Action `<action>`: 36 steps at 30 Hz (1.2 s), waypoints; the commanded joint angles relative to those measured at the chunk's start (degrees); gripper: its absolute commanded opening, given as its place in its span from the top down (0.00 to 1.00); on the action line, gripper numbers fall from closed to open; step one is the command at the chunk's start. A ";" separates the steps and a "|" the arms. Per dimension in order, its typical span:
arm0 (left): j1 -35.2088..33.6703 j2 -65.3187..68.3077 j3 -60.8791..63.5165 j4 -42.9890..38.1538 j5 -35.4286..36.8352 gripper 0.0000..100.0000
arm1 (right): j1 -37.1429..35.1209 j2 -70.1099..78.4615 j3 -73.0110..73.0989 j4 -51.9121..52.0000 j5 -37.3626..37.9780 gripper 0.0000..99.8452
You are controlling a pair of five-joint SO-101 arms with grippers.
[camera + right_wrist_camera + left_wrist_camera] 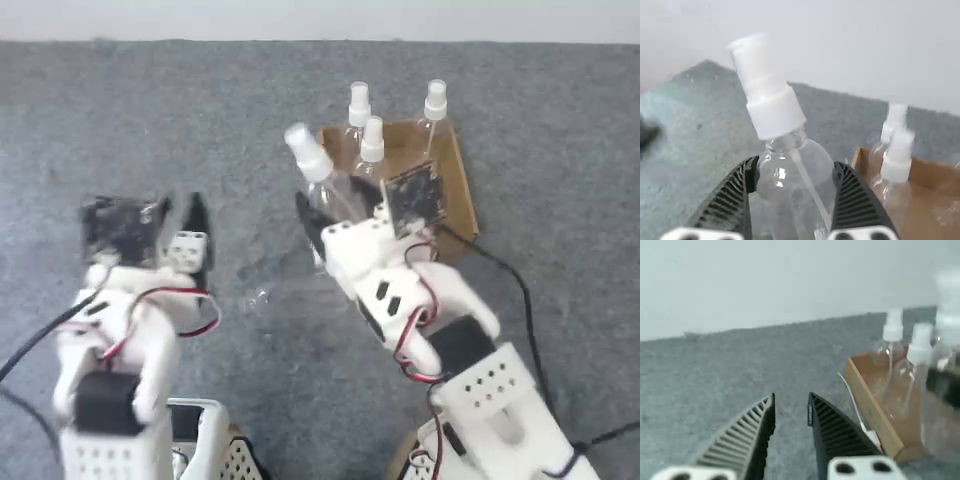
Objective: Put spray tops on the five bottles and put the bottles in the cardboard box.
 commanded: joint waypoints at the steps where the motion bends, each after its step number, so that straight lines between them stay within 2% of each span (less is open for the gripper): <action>1: 7.91 -1.05 8.31 -4.40 -0.62 0.82 | 1.01 2.95 -12.84 3.74 -0.26 0.99; 4: 13.45 -1.14 9.63 -4.13 -0.79 0.78 | 1.01 9.01 -16.62 3.91 -0.35 0.99; 8: 17.05 -1.14 11.82 -4.66 -0.62 0.77 | -1.01 16.22 -20.75 3.38 -0.44 0.99; 13: 16.97 -1.14 13.05 -5.80 -0.53 0.76 | -6.46 22.64 -24.62 3.47 -0.88 0.99; 15: 16.26 -1.14 13.14 -5.98 0.62 0.76 | -6.64 23.25 -26.37 4.44 -2.02 0.99; 21: 10.90 -1.14 17.36 -13.10 1.14 0.76 | -6.73 20.70 -29.89 13.41 -2.20 0.99; 27: 10.81 -1.14 17.89 -13.63 1.14 0.76 | -6.64 15.78 -29.71 19.03 -2.02 0.99; 31: 10.81 -1.14 18.07 -13.54 1.14 0.76 | -2.07 15.25 -29.98 19.74 -1.67 0.99; 36: 10.81 -1.14 19.12 -13.89 1.23 0.76 | 10.59 15.34 -31.65 20.00 6.33 0.99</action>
